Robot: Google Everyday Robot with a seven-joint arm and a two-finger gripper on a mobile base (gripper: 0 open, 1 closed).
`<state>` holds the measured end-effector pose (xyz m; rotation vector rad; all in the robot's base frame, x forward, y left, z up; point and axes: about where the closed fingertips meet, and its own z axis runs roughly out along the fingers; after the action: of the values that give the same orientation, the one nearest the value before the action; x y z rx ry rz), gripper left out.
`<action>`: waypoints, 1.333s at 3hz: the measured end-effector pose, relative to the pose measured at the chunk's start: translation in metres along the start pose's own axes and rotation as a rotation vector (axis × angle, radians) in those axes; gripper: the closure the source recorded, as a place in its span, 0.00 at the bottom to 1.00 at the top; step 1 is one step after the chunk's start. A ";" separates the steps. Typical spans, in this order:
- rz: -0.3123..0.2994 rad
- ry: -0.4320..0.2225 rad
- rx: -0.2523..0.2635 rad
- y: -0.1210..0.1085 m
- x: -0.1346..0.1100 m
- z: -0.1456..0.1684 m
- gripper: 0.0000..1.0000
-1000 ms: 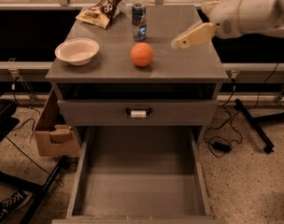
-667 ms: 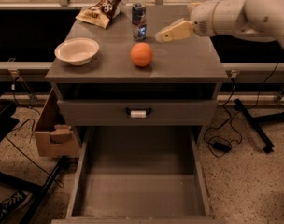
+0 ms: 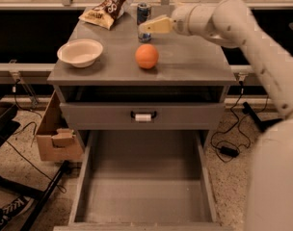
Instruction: Place redbull can into middle drawer
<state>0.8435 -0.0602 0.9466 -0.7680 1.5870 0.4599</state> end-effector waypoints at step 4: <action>0.038 -0.039 0.106 -0.031 0.008 0.080 0.49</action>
Offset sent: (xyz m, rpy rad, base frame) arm 0.0689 0.0552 -0.0222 0.0433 -0.0188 -0.0198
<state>0.9224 -0.0289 0.9293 -0.6454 1.5785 0.4128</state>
